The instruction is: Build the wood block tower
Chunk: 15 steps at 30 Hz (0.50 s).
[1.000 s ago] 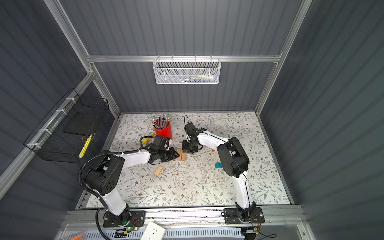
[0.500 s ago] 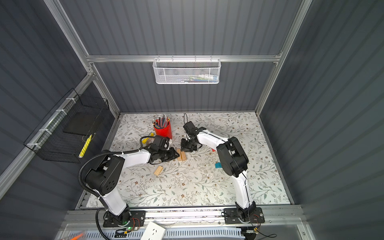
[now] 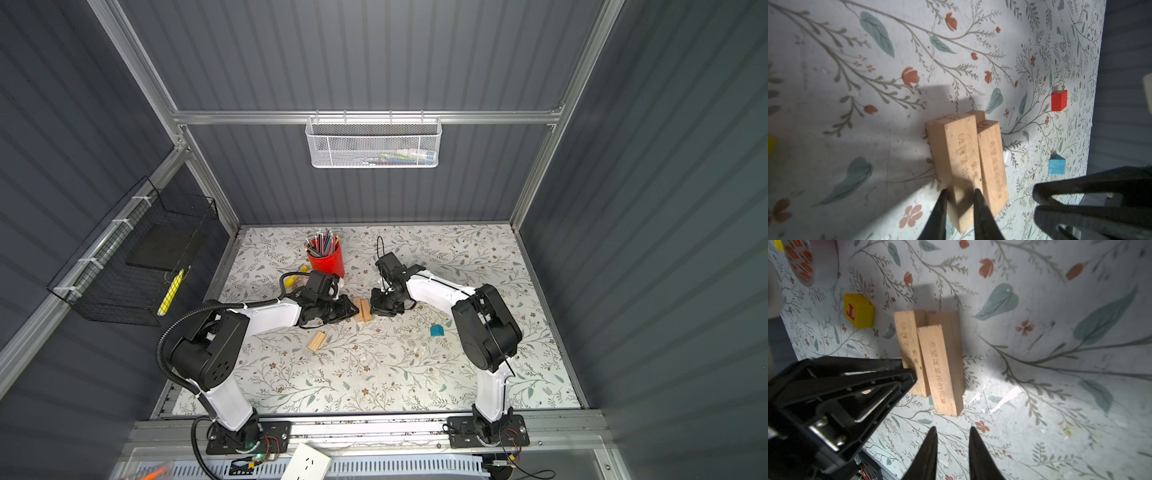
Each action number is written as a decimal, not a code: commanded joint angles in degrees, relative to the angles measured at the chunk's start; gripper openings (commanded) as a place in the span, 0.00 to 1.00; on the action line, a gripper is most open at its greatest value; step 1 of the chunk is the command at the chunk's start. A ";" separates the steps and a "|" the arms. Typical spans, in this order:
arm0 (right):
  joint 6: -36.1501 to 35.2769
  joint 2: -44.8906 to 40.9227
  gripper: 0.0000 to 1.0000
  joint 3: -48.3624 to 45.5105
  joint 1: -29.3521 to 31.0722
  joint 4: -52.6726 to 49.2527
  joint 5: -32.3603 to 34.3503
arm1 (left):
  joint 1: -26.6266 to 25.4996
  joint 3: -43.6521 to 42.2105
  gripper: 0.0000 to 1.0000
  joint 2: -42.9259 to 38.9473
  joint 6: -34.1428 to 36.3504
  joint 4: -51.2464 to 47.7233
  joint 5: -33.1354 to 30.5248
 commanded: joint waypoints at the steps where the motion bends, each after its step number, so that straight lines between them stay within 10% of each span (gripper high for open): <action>1: 0.03 -0.07 0.27 -1.77 1.22 0.90 0.38 | 0.45 1.11 0.23 0.89 1.57 -2.27 0.65; 15: -1.34 3.10 0.22 0.21 1.92 1.30 3.27 | 0.49 1.45 0.23 0.78 2.20 -2.47 1.60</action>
